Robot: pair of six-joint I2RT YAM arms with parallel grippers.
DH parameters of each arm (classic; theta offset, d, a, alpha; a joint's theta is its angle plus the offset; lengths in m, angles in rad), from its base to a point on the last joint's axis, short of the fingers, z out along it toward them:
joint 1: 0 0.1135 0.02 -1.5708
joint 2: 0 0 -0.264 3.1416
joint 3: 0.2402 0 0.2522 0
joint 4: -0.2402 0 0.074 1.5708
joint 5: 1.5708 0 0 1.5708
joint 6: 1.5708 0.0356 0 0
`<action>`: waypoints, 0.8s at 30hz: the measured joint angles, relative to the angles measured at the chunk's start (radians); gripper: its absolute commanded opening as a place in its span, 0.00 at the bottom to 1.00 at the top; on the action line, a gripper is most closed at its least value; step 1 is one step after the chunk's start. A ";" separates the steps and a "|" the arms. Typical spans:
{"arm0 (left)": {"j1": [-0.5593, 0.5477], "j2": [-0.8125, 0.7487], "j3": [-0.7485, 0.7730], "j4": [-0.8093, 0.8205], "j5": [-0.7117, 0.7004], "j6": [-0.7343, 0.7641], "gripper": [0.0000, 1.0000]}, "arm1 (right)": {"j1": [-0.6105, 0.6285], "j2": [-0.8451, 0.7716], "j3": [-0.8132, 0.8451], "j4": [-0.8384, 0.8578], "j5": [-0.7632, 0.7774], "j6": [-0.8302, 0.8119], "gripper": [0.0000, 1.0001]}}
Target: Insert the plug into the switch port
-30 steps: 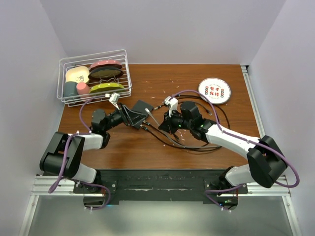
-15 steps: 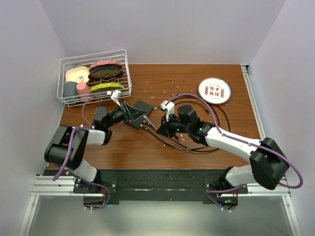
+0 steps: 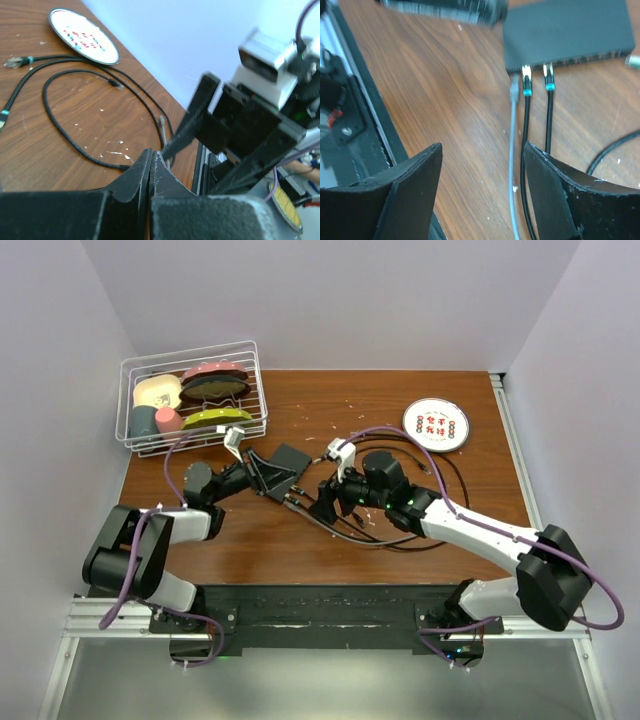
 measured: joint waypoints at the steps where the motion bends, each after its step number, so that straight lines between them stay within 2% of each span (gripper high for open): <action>1: -0.001 -0.016 -0.004 0.000 0.008 0.006 0.00 | -0.002 -0.001 0.008 0.005 -0.005 0.003 0.75; 6: -0.001 -0.137 -0.009 -0.051 0.016 0.092 0.00 | -0.003 0.034 0.087 0.031 -0.026 0.005 0.76; 9: -0.001 -0.228 -0.006 -0.174 -0.018 0.181 0.01 | -0.003 0.111 0.134 0.045 -0.031 0.002 0.75; 11: -0.001 -0.298 0.000 -0.290 -0.059 0.253 0.06 | -0.003 0.164 0.146 0.045 -0.031 0.002 0.74; 14: -0.002 -0.377 0.030 -0.473 -0.143 0.352 0.20 | 0.000 0.250 0.164 0.031 -0.020 -0.005 0.73; 15: -0.002 -0.393 0.041 -0.520 -0.170 0.375 0.27 | 0.001 0.274 0.172 0.025 -0.015 -0.007 0.72; 17: -0.002 -0.425 0.064 -0.626 -0.237 0.421 0.34 | 0.012 0.322 0.195 0.005 0.011 -0.015 0.70; 18: -0.002 -0.442 0.073 -0.676 -0.278 0.443 0.42 | 0.020 0.341 0.205 -0.008 0.023 -0.019 0.68; 20: -0.002 -0.465 0.080 -0.743 -0.332 0.477 0.54 | 0.040 0.375 0.231 -0.026 0.056 -0.027 0.60; 24: -0.002 -0.499 0.082 -0.855 -0.423 0.519 0.69 | 0.086 0.433 0.285 -0.058 0.129 -0.047 0.59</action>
